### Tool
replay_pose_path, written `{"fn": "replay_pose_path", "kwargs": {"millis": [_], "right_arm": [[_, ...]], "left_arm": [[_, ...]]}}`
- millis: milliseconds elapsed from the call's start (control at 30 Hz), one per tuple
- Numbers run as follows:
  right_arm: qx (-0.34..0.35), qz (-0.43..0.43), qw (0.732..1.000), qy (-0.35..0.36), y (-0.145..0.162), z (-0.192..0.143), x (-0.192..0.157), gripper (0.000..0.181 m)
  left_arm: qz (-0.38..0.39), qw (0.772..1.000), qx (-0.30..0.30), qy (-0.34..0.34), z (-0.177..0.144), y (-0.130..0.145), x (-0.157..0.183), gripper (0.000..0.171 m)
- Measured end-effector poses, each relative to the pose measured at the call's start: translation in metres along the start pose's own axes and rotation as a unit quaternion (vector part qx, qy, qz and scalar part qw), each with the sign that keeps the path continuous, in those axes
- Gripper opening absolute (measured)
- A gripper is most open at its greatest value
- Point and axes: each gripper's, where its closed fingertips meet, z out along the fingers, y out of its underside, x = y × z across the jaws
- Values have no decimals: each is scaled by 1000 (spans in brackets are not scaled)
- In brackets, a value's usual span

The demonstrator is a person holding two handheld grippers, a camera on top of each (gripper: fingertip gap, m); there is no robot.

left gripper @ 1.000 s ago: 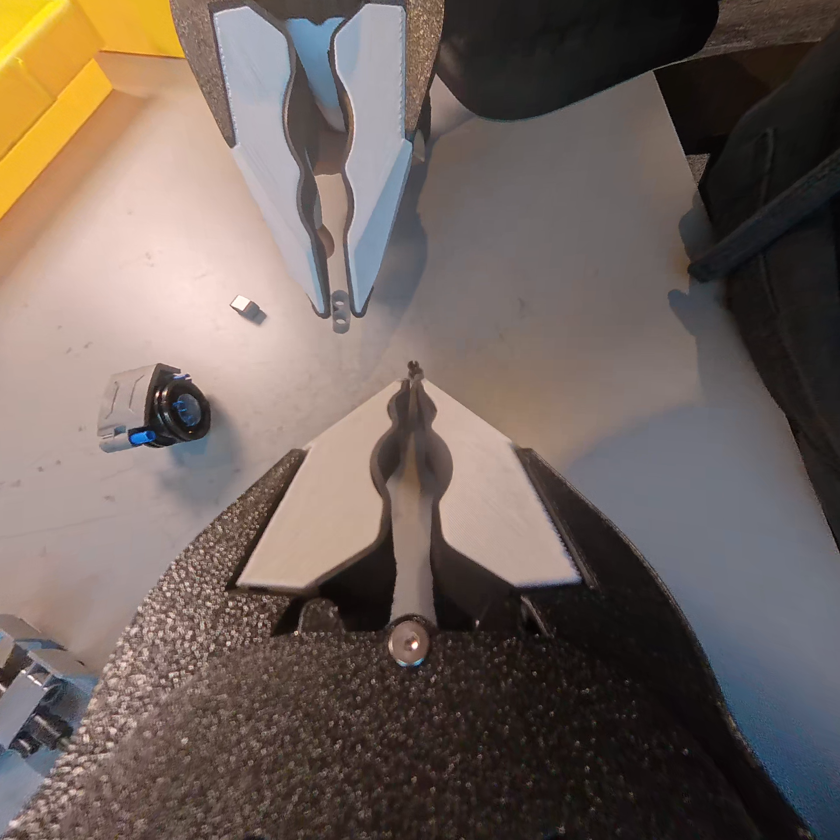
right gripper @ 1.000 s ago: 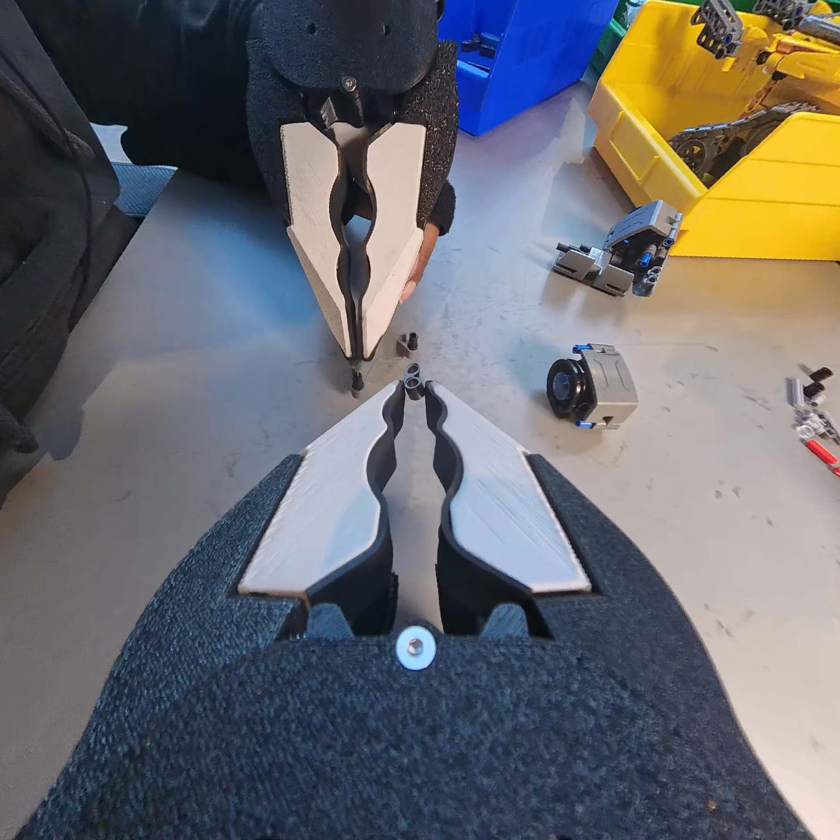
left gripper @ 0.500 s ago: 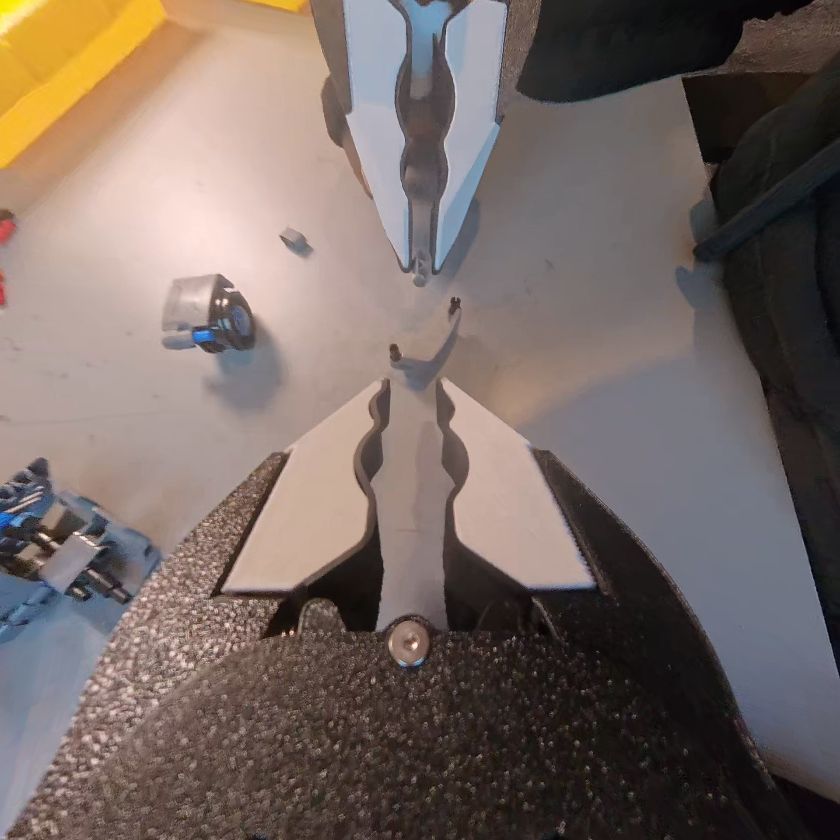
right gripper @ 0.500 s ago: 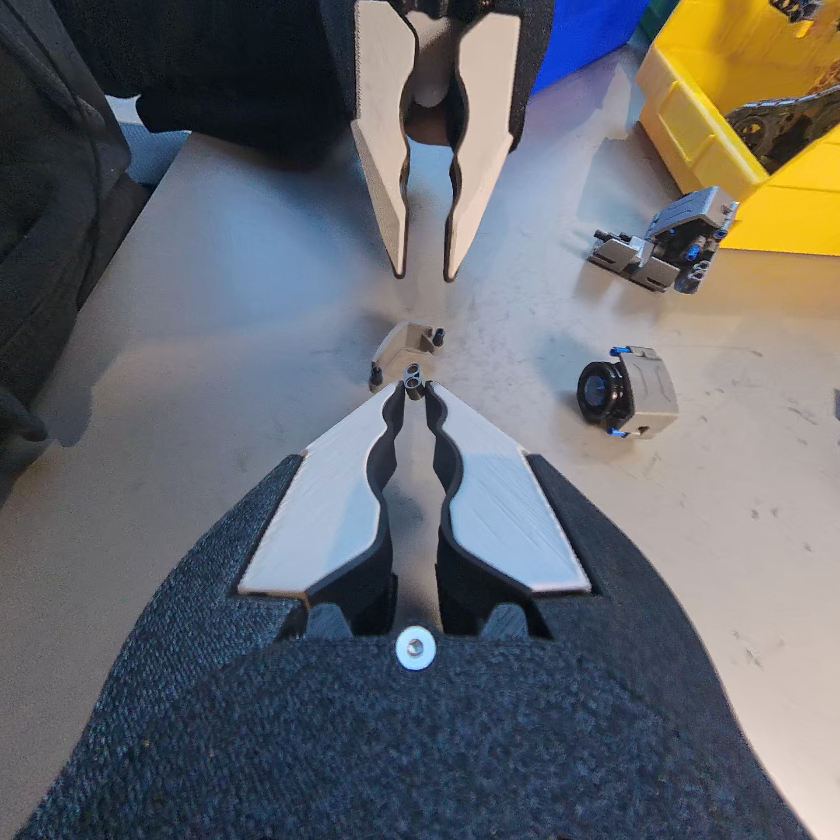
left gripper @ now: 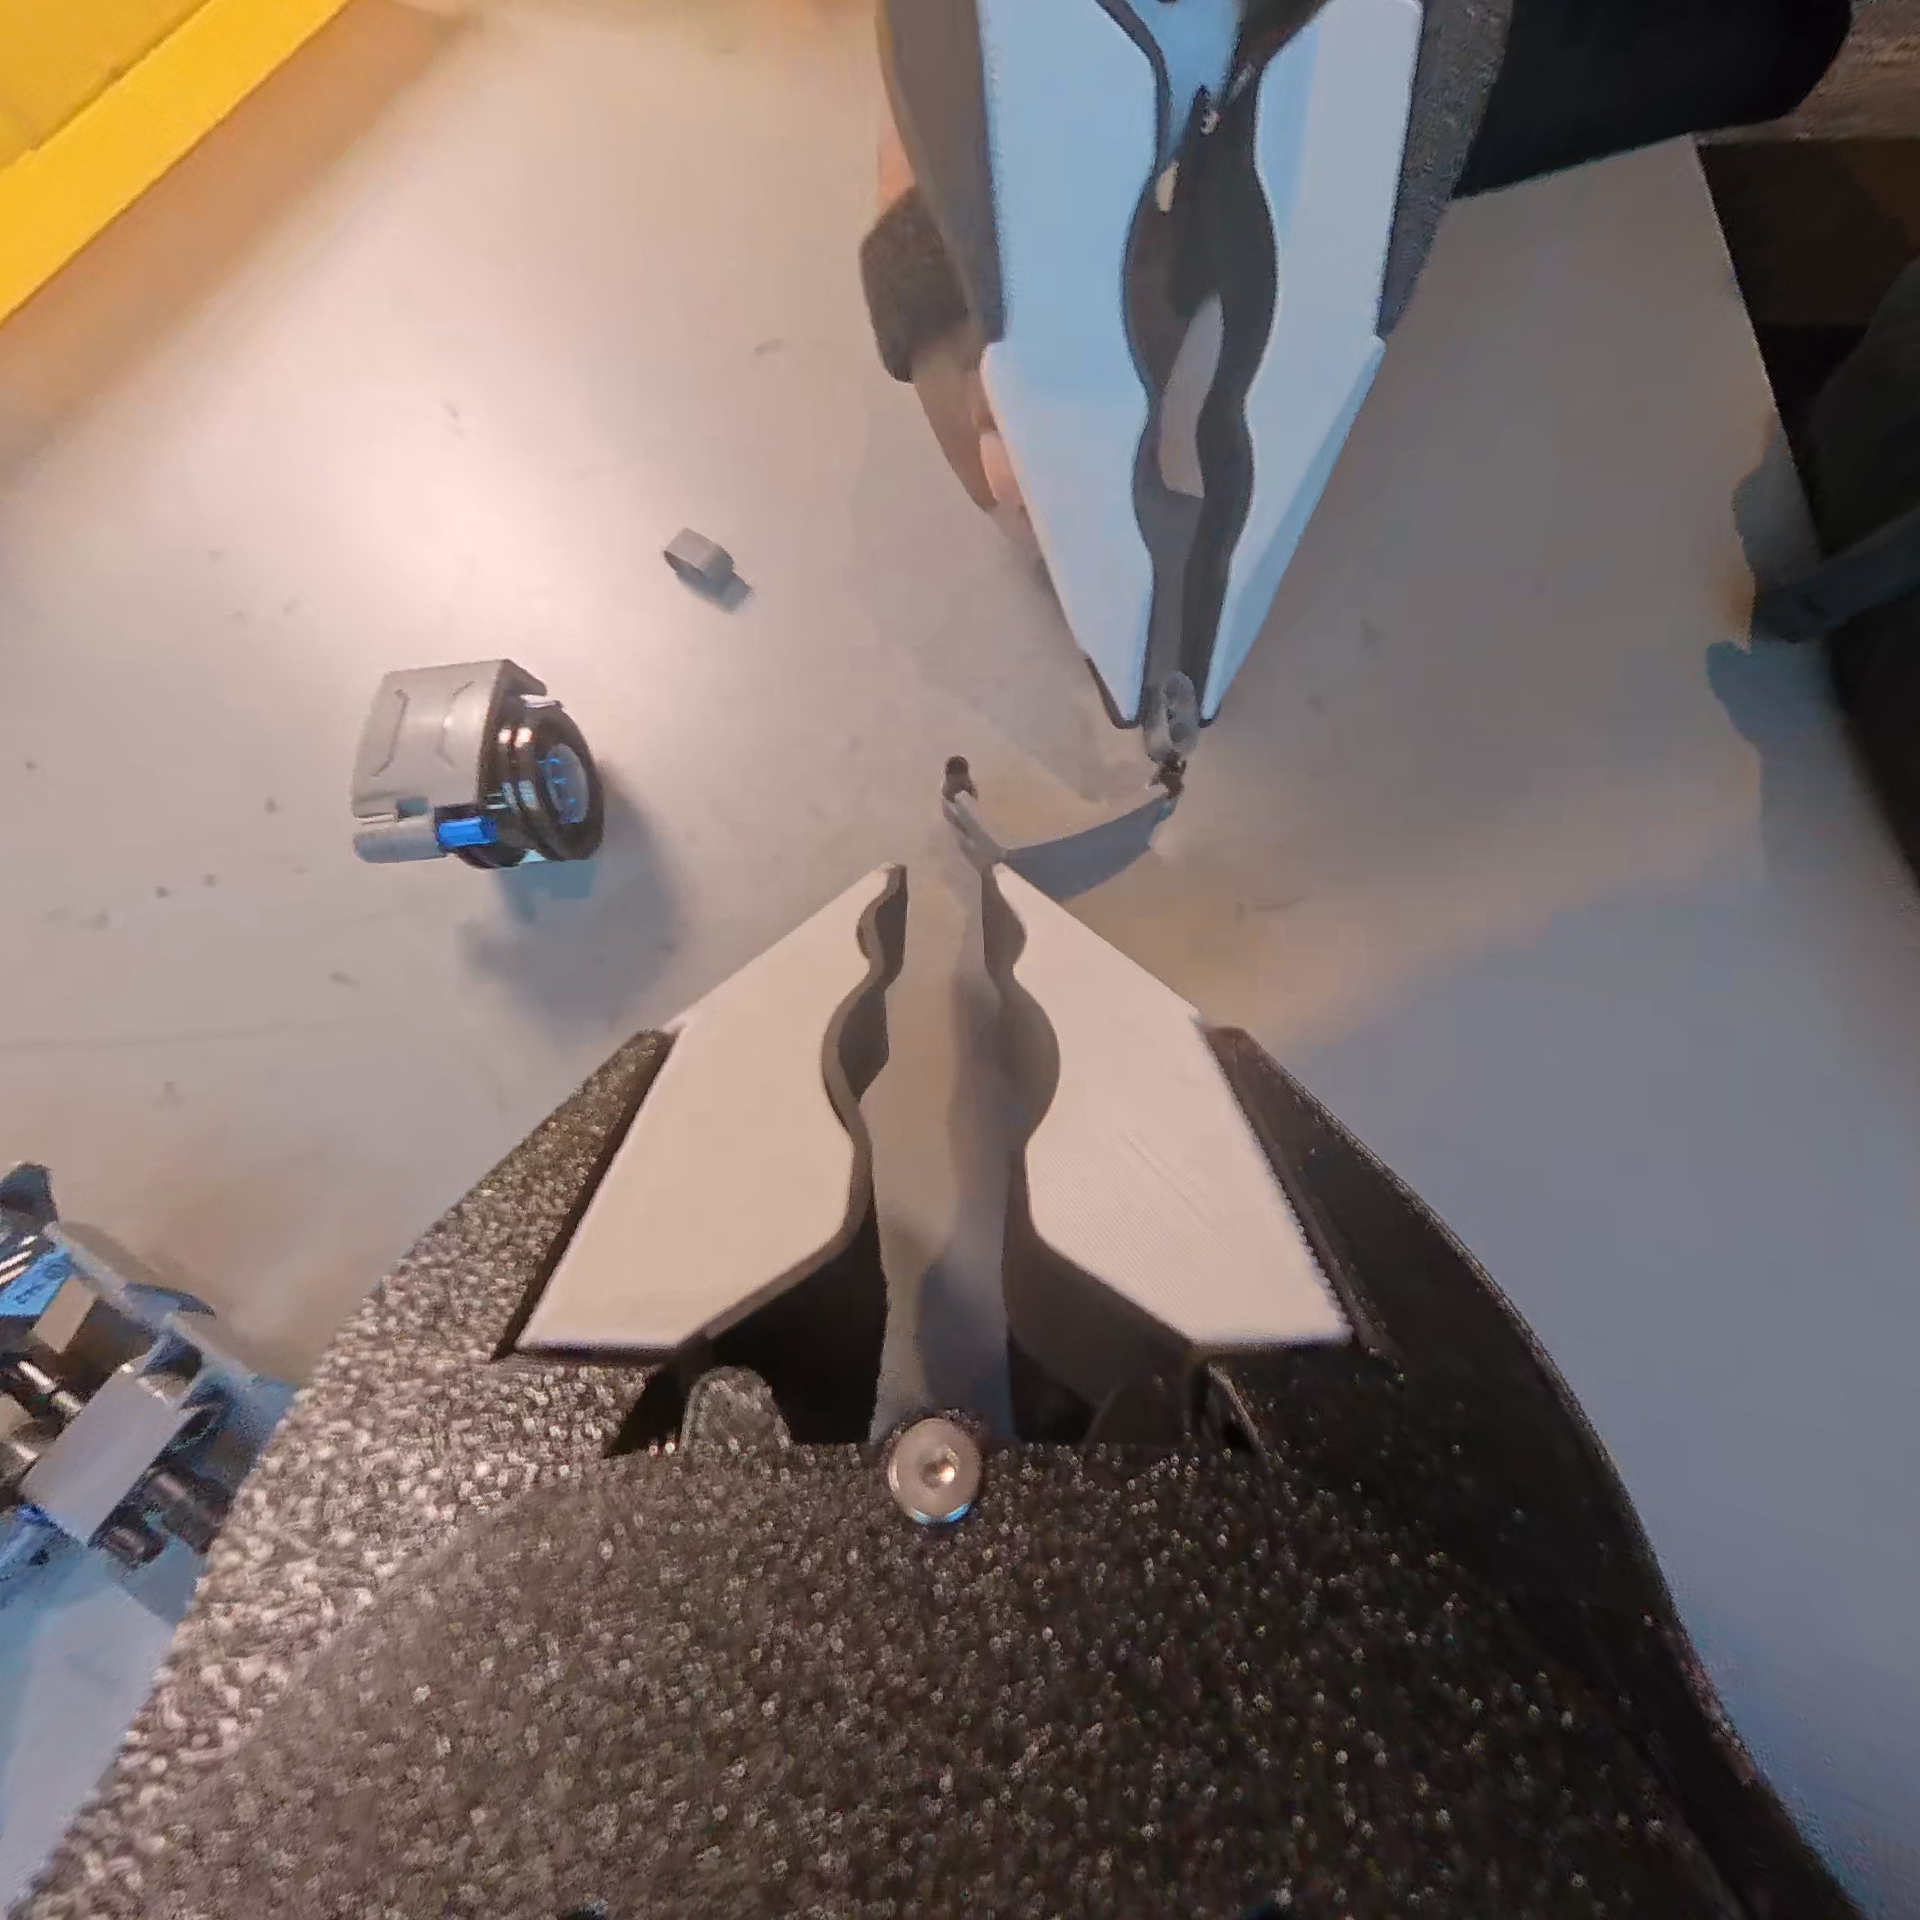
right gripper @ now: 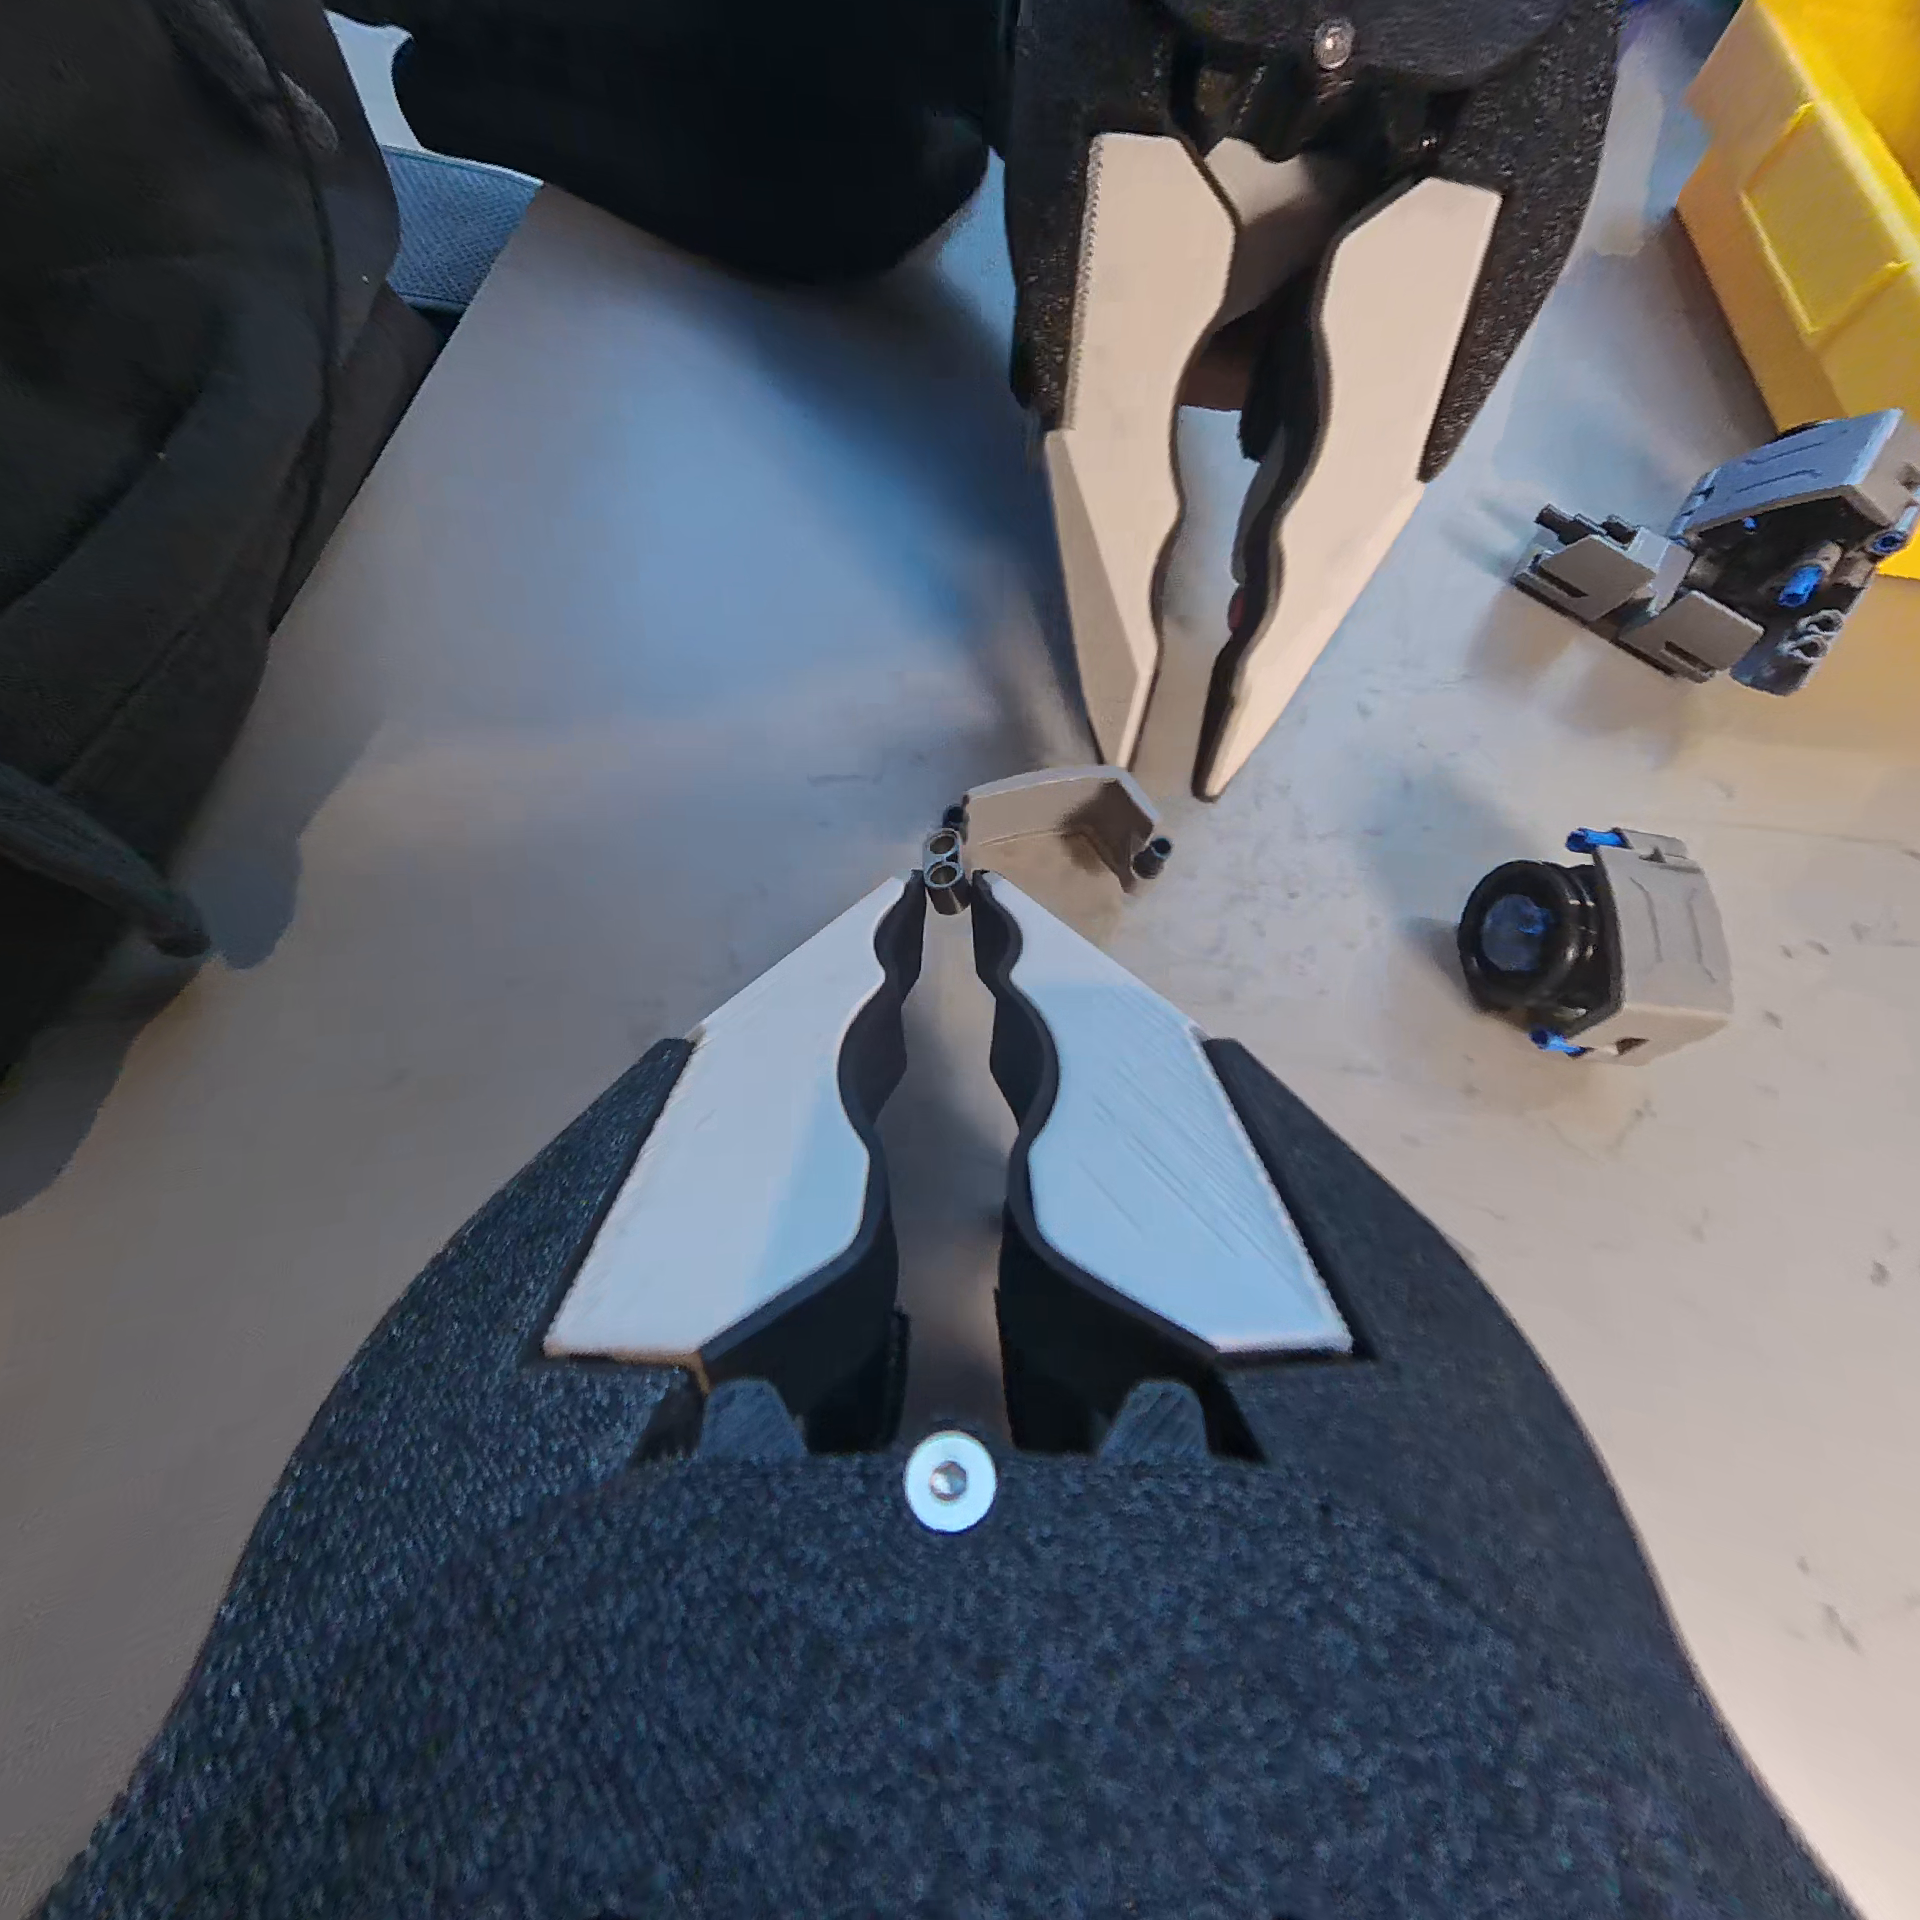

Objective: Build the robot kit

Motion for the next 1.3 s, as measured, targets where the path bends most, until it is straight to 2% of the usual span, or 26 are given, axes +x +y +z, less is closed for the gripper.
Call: {"fn": "replay_pose_path", "kwargs": {"millis": [133, 233, 367, 467, 700, 833, 1000, 1167, 1300], "right_arm": [[9, 4, 1000, -4, -2, -2, -1, 7], [29, 14, 999, 0, -7, -8, 2, 7], [55, 26, 998, 9, -14, -14, 8, 7], [51, 26, 998, 5, -13, -12, 7, 7], [46, 24, 999, 4, -11, -10, 6, 7], [54, 29, 998, 5, -13, -12, 7, 7], [79, 33, 996, 5, -24, -11, 8, 7], [102, 26, 994, -3, -38, -7, 2, 7], [106, 31, 994, -6, -38, -6, 2, 7]], "left_arm": [[-14, 999, 26, -21, -8, -8, -9, 13], [-36, 998, 42, 18, -17, -10, 2, 15], [-44, 996, 29, 68, -15, -4, 22, 18], [-25, 997, 13, 67, -7, -2, 26, 19], [-23, 998, 21, 51, -5, -6, 19, 18], [-36, 997, 57, 30, -18, -16, 10, 18], [-59, 987, 133, 74, -28, -43, 27, 16], [-46, 981, 150, 111, -23, -54, 50, 12], [-45, 983, 149, 99, -19, -54, 50, 8]]}}
